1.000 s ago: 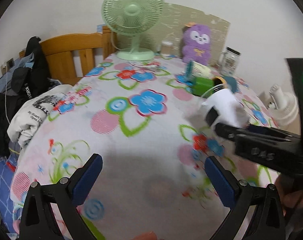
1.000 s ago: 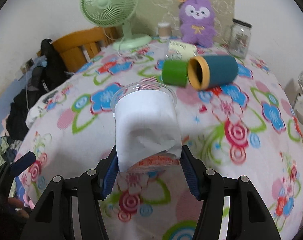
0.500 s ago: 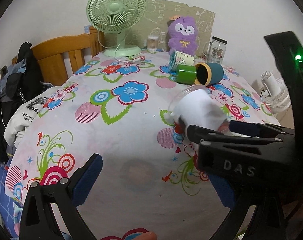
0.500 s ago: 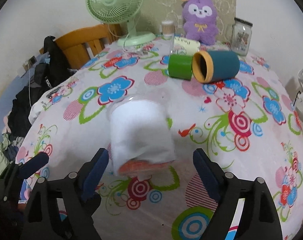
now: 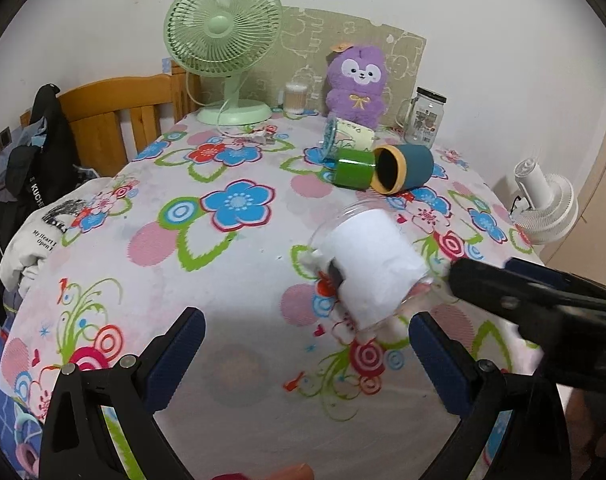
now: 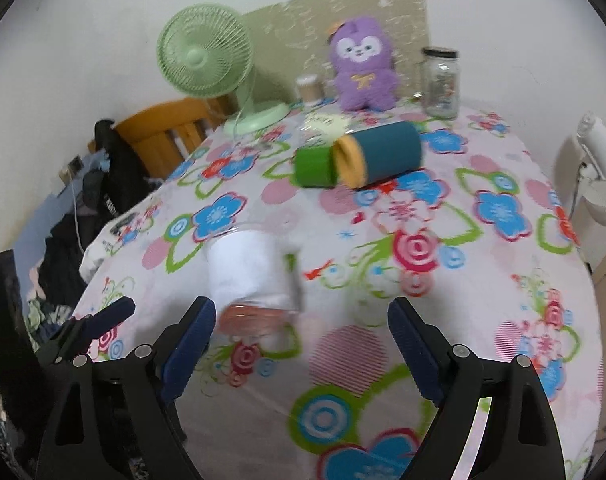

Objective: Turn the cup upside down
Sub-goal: 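Rotate the held cup with the right gripper, turning its open rim downward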

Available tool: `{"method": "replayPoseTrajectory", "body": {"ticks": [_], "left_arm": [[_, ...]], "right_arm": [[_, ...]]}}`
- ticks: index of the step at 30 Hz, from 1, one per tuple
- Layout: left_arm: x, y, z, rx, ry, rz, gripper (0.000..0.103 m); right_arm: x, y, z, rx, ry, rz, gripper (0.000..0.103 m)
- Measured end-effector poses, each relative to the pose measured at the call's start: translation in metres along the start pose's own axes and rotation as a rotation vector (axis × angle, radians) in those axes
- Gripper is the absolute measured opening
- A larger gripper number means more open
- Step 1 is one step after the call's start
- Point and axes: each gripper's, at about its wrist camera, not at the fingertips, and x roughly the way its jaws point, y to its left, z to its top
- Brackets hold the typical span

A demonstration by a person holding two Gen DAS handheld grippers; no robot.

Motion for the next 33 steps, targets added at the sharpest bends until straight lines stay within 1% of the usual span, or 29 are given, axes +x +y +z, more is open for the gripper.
{"method": "replayPoseTrajectory", "body": {"ticks": [5, 9, 15, 19, 22, 25, 27, 29, 32, 33], "left_arm": [[0.007, -0.017, 0.007, 0.008, -0.006, -0.005, 0.103], [0.017, -0.029, 0.009, 0.007, 0.004, -0.006, 0.103], [0.034, -0.042, 0.012, 0.023, 0.009, 0.026, 0.103], [0.046, -0.042, 0.011, 0.022, 0.029, 0.055, 0.103], [0.051, -0.04, 0.008, 0.012, 0.037, 0.059, 0.103], [0.051, -0.042, 0.005, 0.023, 0.034, 0.06, 0.096], [0.05, -0.044, 0.004, 0.038, 0.03, 0.059, 0.089], [0.05, -0.045, 0.004, 0.045, 0.028, 0.057, 0.085], [0.05, -0.045, 0.004, 0.05, 0.023, 0.059, 0.073], [0.049, -0.044, 0.004, 0.049, 0.022, 0.061, 0.073]], "right_arm": [[-0.014, -0.03, -0.003, 0.054, -0.029, -0.018, 0.093], [-0.012, -0.046, -0.008, 0.078, -0.021, -0.017, 0.094], [-0.007, -0.059, -0.017, 0.085, -0.004, -0.019, 0.094], [-0.005, -0.067, -0.021, 0.098, 0.003, -0.011, 0.094], [-0.003, -0.07, -0.023, 0.107, 0.007, -0.008, 0.094], [-0.001, -0.073, -0.025, 0.118, 0.011, -0.004, 0.094], [0.0, -0.073, -0.025, 0.12, 0.012, -0.002, 0.094], [-0.001, -0.071, -0.026, 0.119, 0.013, 0.001, 0.094], [-0.001, -0.07, -0.026, 0.117, 0.012, 0.003, 0.094], [-0.001, -0.07, -0.026, 0.117, 0.013, 0.004, 0.094]]}}
